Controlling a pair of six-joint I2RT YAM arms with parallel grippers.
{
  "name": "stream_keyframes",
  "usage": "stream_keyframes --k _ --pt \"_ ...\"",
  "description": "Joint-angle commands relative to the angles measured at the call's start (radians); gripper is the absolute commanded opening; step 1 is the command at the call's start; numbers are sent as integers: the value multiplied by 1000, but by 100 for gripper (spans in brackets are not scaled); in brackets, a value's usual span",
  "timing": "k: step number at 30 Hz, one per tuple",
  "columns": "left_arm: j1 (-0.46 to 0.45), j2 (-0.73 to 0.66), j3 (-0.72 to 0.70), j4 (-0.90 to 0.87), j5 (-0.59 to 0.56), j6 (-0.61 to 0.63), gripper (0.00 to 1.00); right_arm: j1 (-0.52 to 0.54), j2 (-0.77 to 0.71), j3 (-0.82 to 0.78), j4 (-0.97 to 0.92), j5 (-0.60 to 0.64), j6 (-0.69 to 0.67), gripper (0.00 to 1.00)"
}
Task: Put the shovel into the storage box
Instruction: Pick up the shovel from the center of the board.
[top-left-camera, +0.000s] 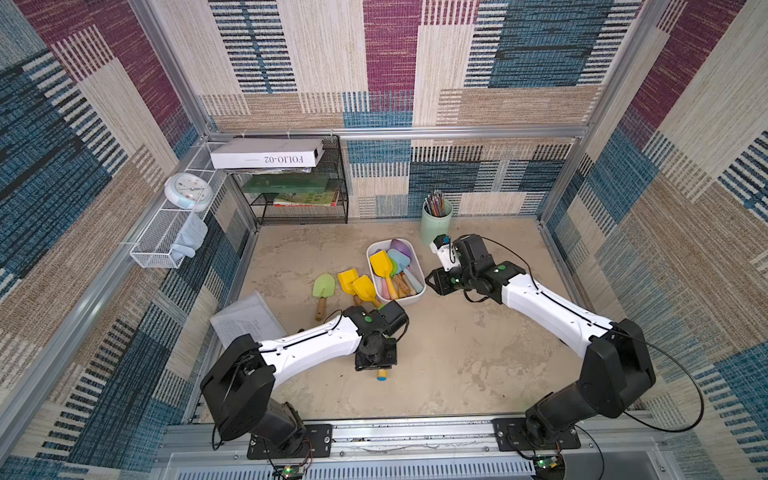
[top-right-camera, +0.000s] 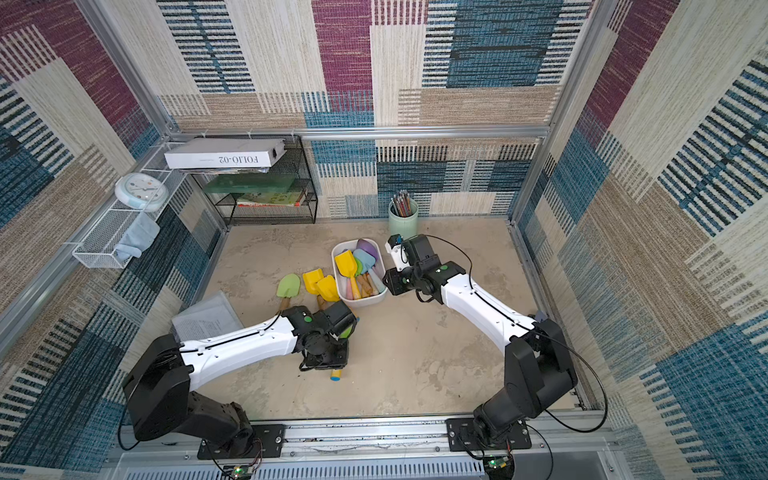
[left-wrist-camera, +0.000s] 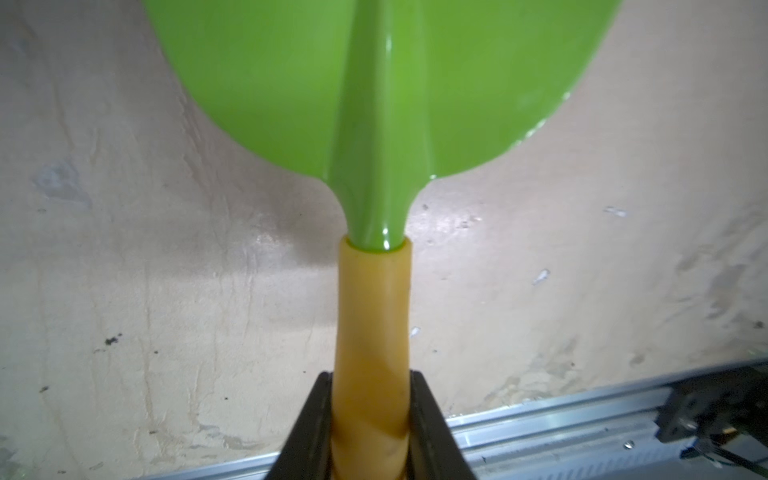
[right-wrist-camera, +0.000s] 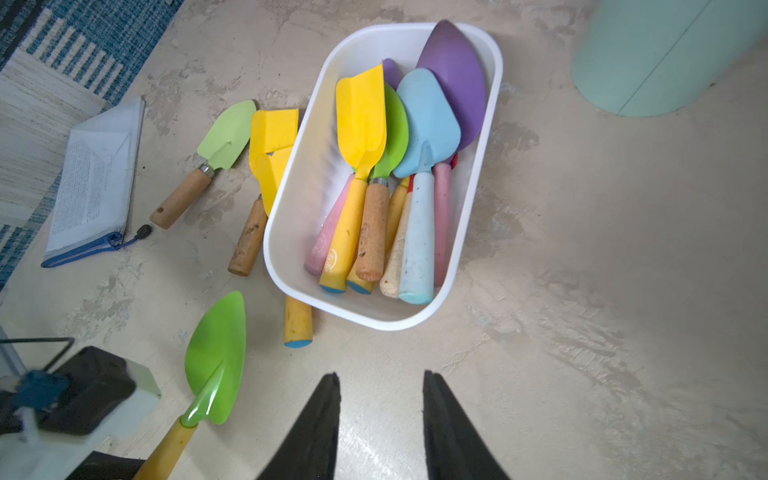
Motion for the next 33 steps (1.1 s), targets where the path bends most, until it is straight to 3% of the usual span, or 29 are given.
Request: stream_keyframes --k 1,6,10,21,33 --pt "-1 -37 40 -50 -28 34 0 0 -16 -27 43 -93 42 40" --pt "8 -44 117 -81 -91 77 0 1 -66 -74 147 -273 109 47" --pt "19 -23 192 -77 -140 126 0 3 -92 -82 199 -344 155 53" --pt "65 67 325 -18 -79 202 0 6 -97 -84 255 -359 215 52" --pt "67 63 344 32 -16 189 0 11 -15 -63 283 -354 229 43"
